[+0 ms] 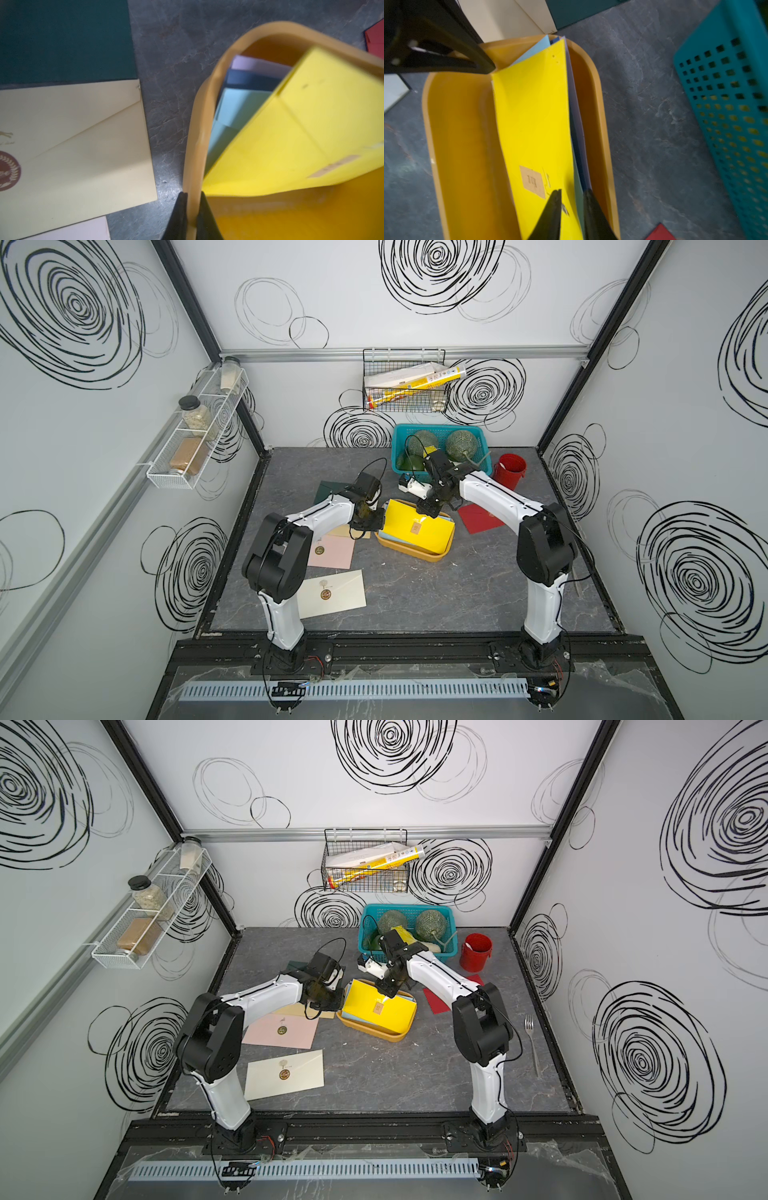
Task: Put the sealed envelopes into the storage box
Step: Place the envelope in the storage box, then move the storage box to the center of the board.
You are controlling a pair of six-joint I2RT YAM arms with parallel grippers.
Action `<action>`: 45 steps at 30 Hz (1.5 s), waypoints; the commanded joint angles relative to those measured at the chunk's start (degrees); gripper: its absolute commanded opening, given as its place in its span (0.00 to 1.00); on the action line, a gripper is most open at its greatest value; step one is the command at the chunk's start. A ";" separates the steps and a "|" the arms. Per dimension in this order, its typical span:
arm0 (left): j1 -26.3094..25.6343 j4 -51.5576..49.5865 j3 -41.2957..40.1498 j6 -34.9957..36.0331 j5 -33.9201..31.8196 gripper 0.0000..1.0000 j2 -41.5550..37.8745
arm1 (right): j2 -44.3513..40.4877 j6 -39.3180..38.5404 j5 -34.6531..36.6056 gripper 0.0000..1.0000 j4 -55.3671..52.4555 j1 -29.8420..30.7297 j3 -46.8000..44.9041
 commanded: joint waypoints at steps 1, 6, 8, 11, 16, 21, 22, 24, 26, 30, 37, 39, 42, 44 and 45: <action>0.73 3.74 -0.26 -2.69 1.22 0.04 -2.02 | -3.94 3.12 3.06 0.44 3.19 -0.85 0.31; 0.69 6.32 -0.18 -8.70 -0.29 0.02 -1.11 | -11.49 13.87 4.75 0.94 12.26 -7.12 -0.23; 0.72 8.10 0.25 -12.31 -1.17 0.02 -0.09 | -13.15 21.60 5.07 1.00 12.32 -11.80 -0.78; 0.03 8.10 3.81 -14.96 -1.67 0.02 3.81 | -15.48 32.32 6.98 1.00 12.48 -18.53 -7.54; -1.13 6.19 11.06 -15.24 -2.42 0.05 9.57 | -20.33 40.20 11.52 1.00 17.36 -24.98 -24.97; -1.25 5.15 13.43 -15.92 -1.88 0.43 10.82 | -18.32 40.17 11.58 1.00 20.09 -27.11 -30.61; -1.36 4.84 12.87 -15.39 -1.79 0.52 10.06 | -16.94 39.83 11.47 1.00 19.92 -27.11 -30.13; -1.18 4.59 10.77 -14.62 -2.66 0.64 6.90 | -14.33 39.45 12.12 1.00 19.99 -27.16 -29.11; -0.94 4.05 8.01 -13.66 -4.53 0.69 1.85 | -11.58 39.04 12.53 1.00 19.76 -27.11 -27.42; -1.25 1.33 4.92 -11.10 -8.15 0.73 -7.30 | -7.55 38.24 13.80 1.00 20.09 -27.11 -25.28; -1.14 -1.96 0.35 -9.03 -11.89 0.73 -13.21 | -2.92 37.15 14.31 0.95 15.88 -25.04 -25.66; -0.78 -2.22 0.31 -8.65 -11.67 0.73 -13.02 | -4.58 38.07 15.63 0.95 14.27 -23.52 -29.20; -0.72 -1.97 1.26 -8.92 -11.67 0.73 -13.10 | -7.66 39.53 14.05 0.93 12.00 -21.57 -34.63; -0.82 -2.33 1.95 -9.39 -11.40 0.73 -12.96 | -10.46 41.51 10.82 0.92 10.69 -19.58 -37.52; -0.99 -2.52 2.04 -9.57 -11.35 0.73 -12.99 | -11.54 42.13 9.92 0.92 10.32 -18.26 -38.40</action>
